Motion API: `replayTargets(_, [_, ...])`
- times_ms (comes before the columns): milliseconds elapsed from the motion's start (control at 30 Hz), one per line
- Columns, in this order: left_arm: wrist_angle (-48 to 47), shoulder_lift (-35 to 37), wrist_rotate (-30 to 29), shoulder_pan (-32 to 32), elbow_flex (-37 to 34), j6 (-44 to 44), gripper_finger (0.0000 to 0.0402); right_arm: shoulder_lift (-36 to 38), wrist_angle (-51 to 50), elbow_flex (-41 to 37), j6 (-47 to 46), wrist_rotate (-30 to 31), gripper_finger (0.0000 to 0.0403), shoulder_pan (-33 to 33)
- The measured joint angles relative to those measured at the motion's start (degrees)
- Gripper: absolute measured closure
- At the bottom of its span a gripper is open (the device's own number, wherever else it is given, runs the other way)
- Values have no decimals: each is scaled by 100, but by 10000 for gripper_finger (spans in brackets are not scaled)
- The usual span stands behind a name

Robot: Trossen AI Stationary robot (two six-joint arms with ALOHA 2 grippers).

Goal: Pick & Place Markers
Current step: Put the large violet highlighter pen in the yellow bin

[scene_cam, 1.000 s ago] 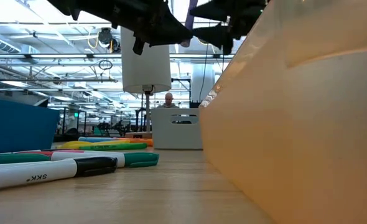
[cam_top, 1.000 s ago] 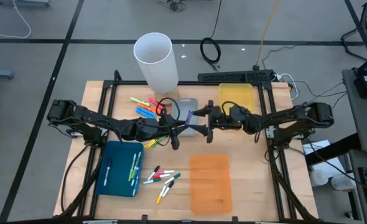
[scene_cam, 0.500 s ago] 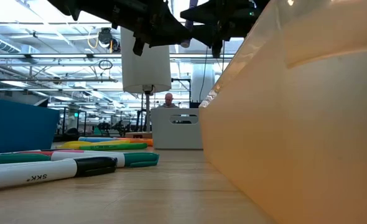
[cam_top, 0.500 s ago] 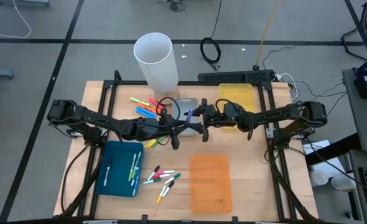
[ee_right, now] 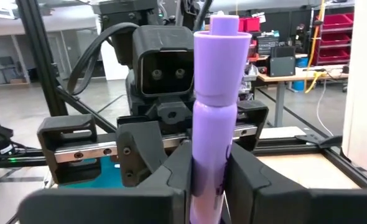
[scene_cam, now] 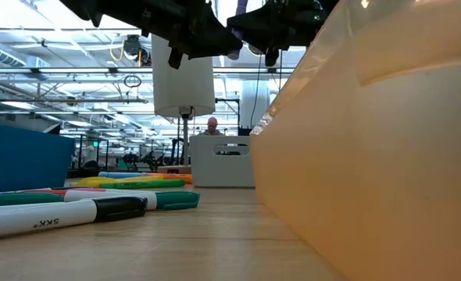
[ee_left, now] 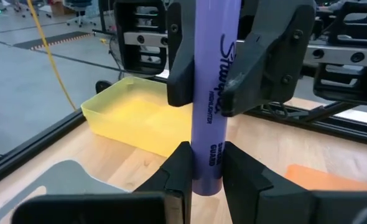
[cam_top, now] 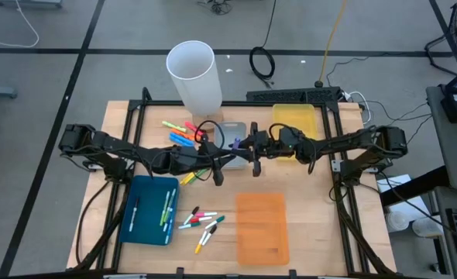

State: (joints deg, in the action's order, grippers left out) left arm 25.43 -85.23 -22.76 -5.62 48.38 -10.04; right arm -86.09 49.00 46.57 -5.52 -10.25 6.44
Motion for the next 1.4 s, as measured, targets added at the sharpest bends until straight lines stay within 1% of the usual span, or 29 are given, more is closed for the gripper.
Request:
replayTargets(67, [37, 0, -81, 1, 0, 66, 309, -1, 30, -2, 57, -26, 355, -5])
replayTargets(167, [144, 0, -250, -2, 0, 226, 238, 20, 34, 0, 90, -50, 355, -13])
replayTargets(267, [175, 0, -261, 12, 7, 201, 175, 13, -7, 0, 89, -57, 355, -13])
replayTargets(400, [191, 0, -264, 8, 7, 206, 115, 14, -6, 0, 262, -60, 355, -15])
replayTargets(500, [190, 0, -264, 8, 7, 203, 85, 12, -6, 0, 347, -60, 355, -15])
replayTargets(600, [188, 0, -264, 8, 6, 204, 64, 14, -7, -1, 414, -59, 355, -3])
replayTargets(767, [186, 0, -264, 8, 7, 206, 43, 18, -347, -2, 472, -50, 355, -2])
replayTargets(867, [186, 0, -264, 8, 7, 206, 37, 218, -812, -9, 575, -2, 355, -2])
replayTargets(933, [184, 0, -264, 8, 6, 208, 35, 450, -1223, -7, 747, 303, 355, -5])
replayTargets(1067, [182, 0, -264, 8, 6, 208, 37, 1085, -2405, -7, 996, 1035, 355, -15])
replayTargets(1133, [179, 0, -264, 8, 7, 209, 39, 1434, -3085, -7, 1017, 1496, 355, -15])
replayTargets(1200, [179, 0, -264, 8, 7, 210, 40, 1730, -3765, -7, 912, 2158, 355, -16])
replayTargets(1333, [178, 0, -264, 8, 6, 212, 41, 2012, -5112, -7, 363, 3918, 355, 180])
replayTargets(1367, [177, 0, -264, 8, 6, 214, 41, 2016, -5455, -7, 193, 4218, 355, 283])
replayTargets(1400, [178, 0, -264, 8, 4, 214, 41, 2005, -5770, -7, 16, 4376, 355, 418])
